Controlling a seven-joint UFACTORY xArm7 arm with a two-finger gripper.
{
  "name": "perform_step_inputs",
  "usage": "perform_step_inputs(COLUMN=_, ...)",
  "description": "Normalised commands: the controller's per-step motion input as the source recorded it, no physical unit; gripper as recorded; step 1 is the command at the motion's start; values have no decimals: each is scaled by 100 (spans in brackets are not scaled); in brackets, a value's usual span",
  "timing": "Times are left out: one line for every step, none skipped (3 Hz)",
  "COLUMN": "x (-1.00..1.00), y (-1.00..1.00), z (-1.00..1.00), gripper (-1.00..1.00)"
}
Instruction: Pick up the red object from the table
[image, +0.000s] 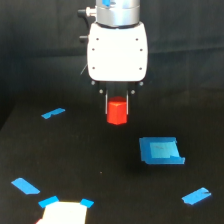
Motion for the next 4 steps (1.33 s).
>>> perform_step_inputs(x=-6, y=51, z=2, gripper=-100)
perform_step_inputs(x=10, y=32, z=100, gripper=-100)
perform_step_inputs(x=17, y=20, z=98, gripper=-96)
perform_step_inputs(x=-19, y=-57, z=58, gripper=-83)
